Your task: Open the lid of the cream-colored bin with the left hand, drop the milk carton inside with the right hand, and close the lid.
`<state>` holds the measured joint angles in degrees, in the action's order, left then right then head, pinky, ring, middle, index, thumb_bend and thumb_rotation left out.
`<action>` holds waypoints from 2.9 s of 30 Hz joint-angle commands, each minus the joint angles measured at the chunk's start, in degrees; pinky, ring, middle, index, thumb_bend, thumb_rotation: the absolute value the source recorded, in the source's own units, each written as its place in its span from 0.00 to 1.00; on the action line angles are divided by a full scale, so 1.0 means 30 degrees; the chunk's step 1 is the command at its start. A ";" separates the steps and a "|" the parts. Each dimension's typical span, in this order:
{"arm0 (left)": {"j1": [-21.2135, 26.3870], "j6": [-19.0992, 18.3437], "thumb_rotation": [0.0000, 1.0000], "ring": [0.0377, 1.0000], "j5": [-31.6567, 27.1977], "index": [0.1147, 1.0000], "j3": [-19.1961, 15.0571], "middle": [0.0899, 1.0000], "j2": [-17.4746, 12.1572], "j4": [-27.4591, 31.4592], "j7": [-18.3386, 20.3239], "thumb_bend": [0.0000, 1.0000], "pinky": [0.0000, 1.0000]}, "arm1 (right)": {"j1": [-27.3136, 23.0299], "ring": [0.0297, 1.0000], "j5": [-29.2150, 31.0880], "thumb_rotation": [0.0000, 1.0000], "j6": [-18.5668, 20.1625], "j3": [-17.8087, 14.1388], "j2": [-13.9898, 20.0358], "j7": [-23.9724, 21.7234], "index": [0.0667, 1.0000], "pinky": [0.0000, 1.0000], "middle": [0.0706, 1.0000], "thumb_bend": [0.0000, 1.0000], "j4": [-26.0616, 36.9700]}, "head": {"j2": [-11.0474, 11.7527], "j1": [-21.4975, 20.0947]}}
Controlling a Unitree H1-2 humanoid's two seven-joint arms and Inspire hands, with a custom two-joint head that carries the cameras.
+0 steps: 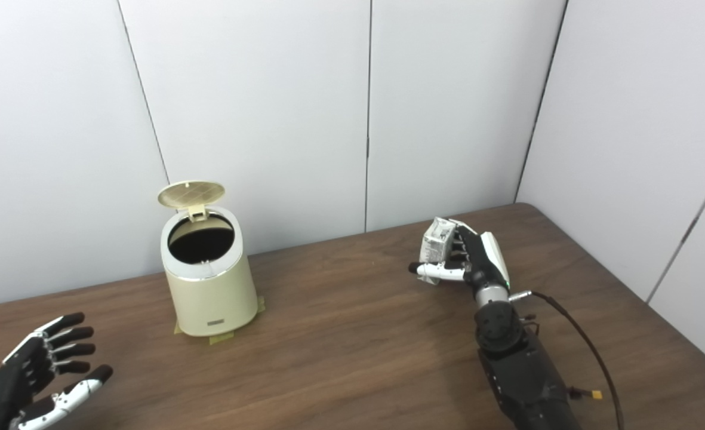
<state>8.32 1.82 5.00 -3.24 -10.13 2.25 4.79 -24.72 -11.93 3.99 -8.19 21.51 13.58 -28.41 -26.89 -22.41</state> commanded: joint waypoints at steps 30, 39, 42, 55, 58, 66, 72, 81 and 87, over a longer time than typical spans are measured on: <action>0.0510 0.1265 0.02 0.65 0.0219 0.74 0.0150 0.69 -0.0230 -0.0100 -0.0242 0.66 0.59 | -0.1147 0.35 -0.0792 0.00 -0.3543 -0.0317 -0.0773 0.4601 0.50 0.32 0.39 0.52 -0.0649 | -0.0325 0.0634; 0.0587 0.1361 0.07 0.67 0.0391 0.74 0.0257 0.71 -0.0083 -0.0444 -0.0429 0.68 0.60 | -0.1117 0.34 -0.1081 0.00 -0.3464 0.0604 -0.1376 0.3511 0.50 0.31 0.39 0.52 0.3715 | -0.0132 0.1236; 0.0631 0.1245 0.06 0.67 0.0505 0.74 0.0363 0.71 0.0051 -0.0422 -0.0490 0.68 0.60 | -0.1357 0.33 -0.0732 0.00 -0.2651 0.0743 -0.2031 0.2971 0.50 0.30 0.39 0.52 0.5535 | -0.0098 0.1607; 0.0554 0.0629 0.12 0.69 0.1133 0.76 0.0999 0.72 0.0990 -0.0356 -0.0836 0.70 0.60 | -0.2996 0.33 -0.0766 0.00 0.0151 0.1970 -0.5552 0.1231 0.50 0.29 0.39 0.52 0.8947 | 0.0134 0.4247; 0.0612 0.0889 0.14 0.69 0.1395 0.77 0.1229 0.72 0.1188 -0.0563 -0.1098 0.71 0.59 | -0.3260 0.31 -0.1317 0.00 0.0650 0.2452 -0.6269 0.1136 0.50 0.28 0.39 0.52 0.9345 | 0.0155 0.4869; 0.0752 0.1327 0.15 0.70 0.1617 0.76 0.1550 0.73 0.1785 -0.1022 -0.1425 0.71 0.61 | -0.4151 0.29 -0.1698 0.00 0.1254 0.2918 -0.7876 0.1109 0.50 0.26 0.38 0.52 0.8916 | 0.0143 0.5869; 0.0858 0.1073 0.18 0.70 0.1618 0.76 0.1665 0.73 0.2222 -0.1097 -0.1797 0.73 0.61 | -0.4642 0.30 -0.1746 0.00 0.1008 0.3009 -0.8539 0.1132 0.51 0.27 0.38 0.52 0.8081 | 0.0115 0.6395; 0.0892 0.0950 0.18 0.71 0.1763 0.76 0.1817 0.74 0.2672 -0.0979 -0.2021 0.73 0.63 | -0.5079 0.30 -0.1919 0.00 0.0630 0.3440 -0.8958 0.1078 0.50 0.28 0.39 0.52 0.6913 | -0.0005 0.7080; 0.0911 0.0705 0.16 0.70 0.1863 0.76 0.1881 0.73 0.2845 -0.0742 -0.2088 0.73 0.61 | -0.5385 0.29 -0.2307 0.00 0.0573 0.3928 -0.8933 0.1133 0.50 0.26 0.38 0.52 0.6161 | -0.0140 0.7352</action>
<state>8.54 3.17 9.92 2.25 -1.86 -1.98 -0.57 -36.37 -18.03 8.72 3.18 -4.98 16.19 -11.01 -27.16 -0.53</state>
